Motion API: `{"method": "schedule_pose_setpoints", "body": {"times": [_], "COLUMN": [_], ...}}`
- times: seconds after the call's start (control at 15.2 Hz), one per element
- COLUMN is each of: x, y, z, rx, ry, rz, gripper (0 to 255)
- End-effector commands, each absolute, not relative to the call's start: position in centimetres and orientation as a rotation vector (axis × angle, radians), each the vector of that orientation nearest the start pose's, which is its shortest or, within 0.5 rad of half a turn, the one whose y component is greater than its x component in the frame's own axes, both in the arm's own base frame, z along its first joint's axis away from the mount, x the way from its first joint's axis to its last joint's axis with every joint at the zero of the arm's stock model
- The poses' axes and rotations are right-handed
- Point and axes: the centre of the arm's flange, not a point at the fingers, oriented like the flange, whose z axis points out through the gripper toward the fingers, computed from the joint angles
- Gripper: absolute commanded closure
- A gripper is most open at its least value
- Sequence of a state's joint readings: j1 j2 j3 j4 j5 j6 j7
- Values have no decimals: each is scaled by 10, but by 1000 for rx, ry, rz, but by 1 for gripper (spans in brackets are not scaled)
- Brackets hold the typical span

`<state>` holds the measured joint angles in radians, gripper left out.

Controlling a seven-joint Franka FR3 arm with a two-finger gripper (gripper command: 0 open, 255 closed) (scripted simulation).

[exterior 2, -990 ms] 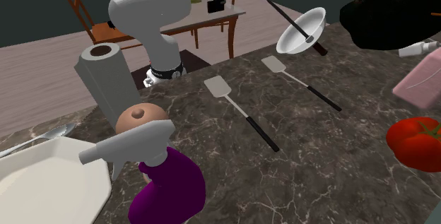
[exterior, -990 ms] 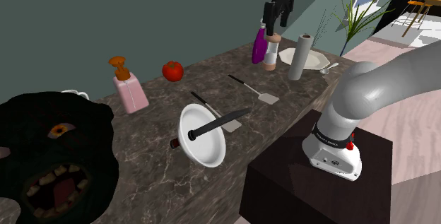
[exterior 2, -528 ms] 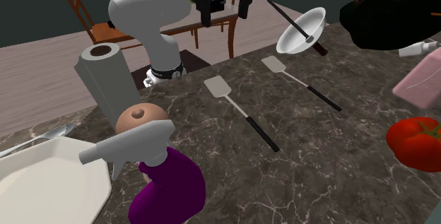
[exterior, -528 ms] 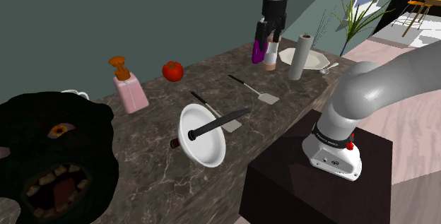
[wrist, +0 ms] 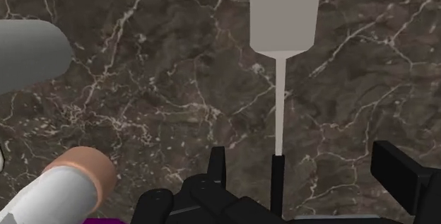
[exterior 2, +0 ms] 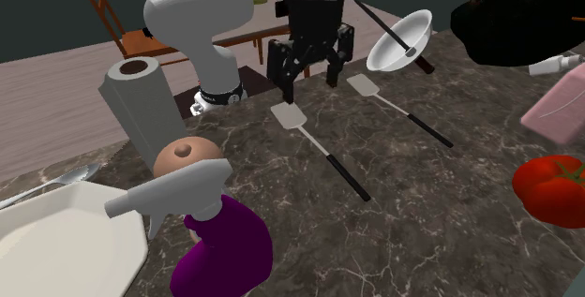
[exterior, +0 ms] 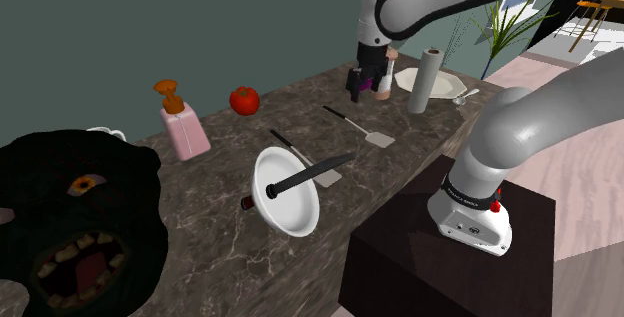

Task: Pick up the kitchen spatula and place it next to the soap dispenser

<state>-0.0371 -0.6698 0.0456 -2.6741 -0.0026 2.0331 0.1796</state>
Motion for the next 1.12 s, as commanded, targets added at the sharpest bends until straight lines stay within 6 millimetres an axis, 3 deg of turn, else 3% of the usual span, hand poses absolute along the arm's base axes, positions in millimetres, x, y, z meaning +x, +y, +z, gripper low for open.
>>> {"method": "schedule_pose_setpoints", "body": {"times": [0.0,0.2,0.73,1.06], "x": [349,360,363,363], "y": [2,1,1,1], "z": [417,379,338,338], "rx": [-3145,-3128,-3128,-3128], "ry": [309,345,346,346], "rz": [-75,-103,-104,-104], "gripper": [0,0,0,0]}}
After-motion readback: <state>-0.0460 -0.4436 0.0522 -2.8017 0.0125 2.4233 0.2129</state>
